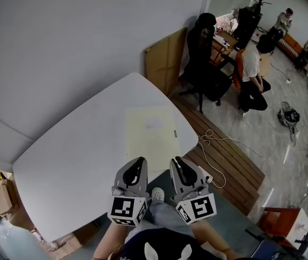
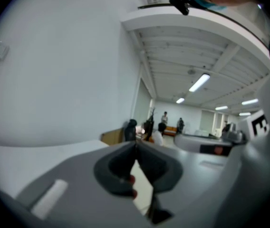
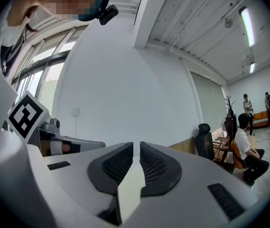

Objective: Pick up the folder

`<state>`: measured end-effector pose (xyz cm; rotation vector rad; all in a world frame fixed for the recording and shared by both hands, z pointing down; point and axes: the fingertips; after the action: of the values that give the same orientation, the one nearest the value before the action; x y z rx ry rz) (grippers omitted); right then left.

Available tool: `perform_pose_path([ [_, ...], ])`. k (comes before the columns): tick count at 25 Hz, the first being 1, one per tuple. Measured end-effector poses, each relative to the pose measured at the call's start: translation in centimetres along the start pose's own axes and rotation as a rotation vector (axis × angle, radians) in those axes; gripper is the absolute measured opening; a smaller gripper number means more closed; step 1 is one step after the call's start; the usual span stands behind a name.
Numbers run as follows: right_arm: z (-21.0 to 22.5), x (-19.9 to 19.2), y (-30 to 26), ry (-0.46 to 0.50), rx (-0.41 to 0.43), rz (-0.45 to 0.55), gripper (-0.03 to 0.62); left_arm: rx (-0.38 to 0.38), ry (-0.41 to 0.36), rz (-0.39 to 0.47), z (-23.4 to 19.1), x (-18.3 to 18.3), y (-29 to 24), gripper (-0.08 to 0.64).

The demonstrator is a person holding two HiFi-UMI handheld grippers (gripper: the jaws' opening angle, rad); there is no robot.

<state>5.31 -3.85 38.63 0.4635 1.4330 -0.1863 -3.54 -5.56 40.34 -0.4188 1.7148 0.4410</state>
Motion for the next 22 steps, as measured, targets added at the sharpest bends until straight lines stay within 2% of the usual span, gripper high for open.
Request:
perform_pose_path([
  [7, 1.8, -1.8, -2.2, -0.017, 0.021, -0.039, 0.02, 0.011, 0.009, -0.033, -1.4, -1.2, -2.4, 0.013],
  [11, 2.8, -3.2, -3.4, -0.022, 0.026, -0.072, 0.091, 0.01, 0.012, -0.062, -2.0, -2.0, -3.6, 0.037],
  [15, 3.9, -4.5, -4.3, -0.023, 0.022, -0.1, 0.149, 0.016, 0.011, -0.084, -2.7, -2.9, -4.7, 0.102],
  [22, 5.6, -6.4, -5.9, -0.026, 0.034, -0.141, 0.17, 0.049, -0.007, -0.112, -4.0, -4.3, -6.6, 0.152],
])
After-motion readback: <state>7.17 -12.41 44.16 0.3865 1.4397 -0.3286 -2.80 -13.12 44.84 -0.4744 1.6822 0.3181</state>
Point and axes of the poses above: the fingertips, and each gripper's own axes: y backward along the fingers, z to its right, x out of its top, and after that the axes turned 15 degrees about z, right-handed
